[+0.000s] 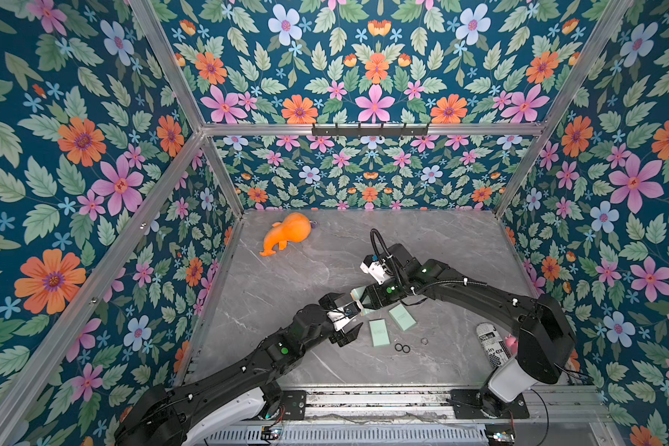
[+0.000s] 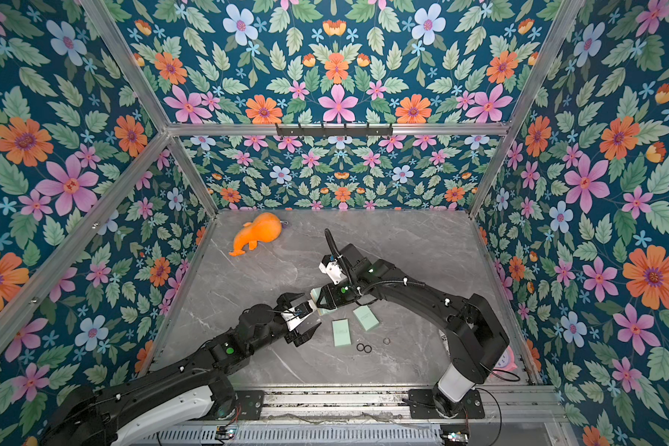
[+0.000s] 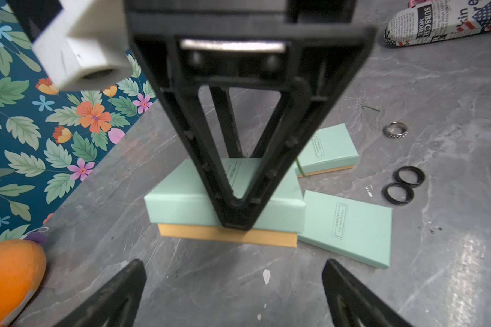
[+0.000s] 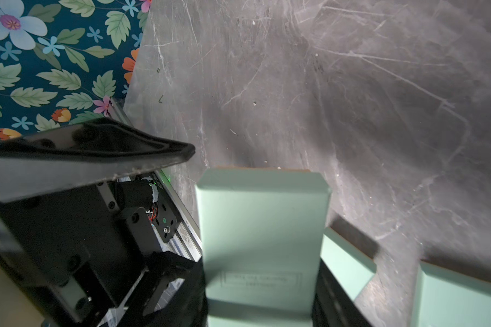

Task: Take the rings out of the lift-off lid box
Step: Pick up the jewelry box from the center of the board, then open the lid on the jewelry box.

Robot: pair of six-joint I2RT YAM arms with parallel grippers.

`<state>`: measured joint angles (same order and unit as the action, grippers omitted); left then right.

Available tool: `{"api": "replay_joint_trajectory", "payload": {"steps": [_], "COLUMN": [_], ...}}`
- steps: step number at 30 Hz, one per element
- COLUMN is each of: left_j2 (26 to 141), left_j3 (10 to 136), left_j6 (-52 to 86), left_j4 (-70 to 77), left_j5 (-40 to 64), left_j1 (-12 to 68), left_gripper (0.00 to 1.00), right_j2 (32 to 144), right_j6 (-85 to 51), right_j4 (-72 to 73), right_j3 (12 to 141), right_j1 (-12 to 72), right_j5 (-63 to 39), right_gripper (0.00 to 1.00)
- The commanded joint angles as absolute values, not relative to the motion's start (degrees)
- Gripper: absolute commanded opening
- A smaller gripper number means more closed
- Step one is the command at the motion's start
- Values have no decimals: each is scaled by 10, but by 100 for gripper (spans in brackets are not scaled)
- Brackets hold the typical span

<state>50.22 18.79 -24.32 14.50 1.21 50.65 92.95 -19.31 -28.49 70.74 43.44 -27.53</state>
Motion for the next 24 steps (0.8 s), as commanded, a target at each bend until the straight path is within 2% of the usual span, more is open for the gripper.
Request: {"api": "replay_joint_trajectory", "payload": {"steps": [1, 24], "left_j2": [503, 532], "left_j3": [185, 194], "left_j6": [-255, -246], "left_j4": [183, 192], "left_j5": [9, -10], "left_j1": [506, 506], "left_gripper": [99, 95], "right_j2": [932, 939], "right_j6": [-180, -191], "right_j4": [-263, -237], "right_j3": [706, 692], "right_j1": [435, 435], "right_j5": [-304, -325], "right_gripper": [39, 38]}}
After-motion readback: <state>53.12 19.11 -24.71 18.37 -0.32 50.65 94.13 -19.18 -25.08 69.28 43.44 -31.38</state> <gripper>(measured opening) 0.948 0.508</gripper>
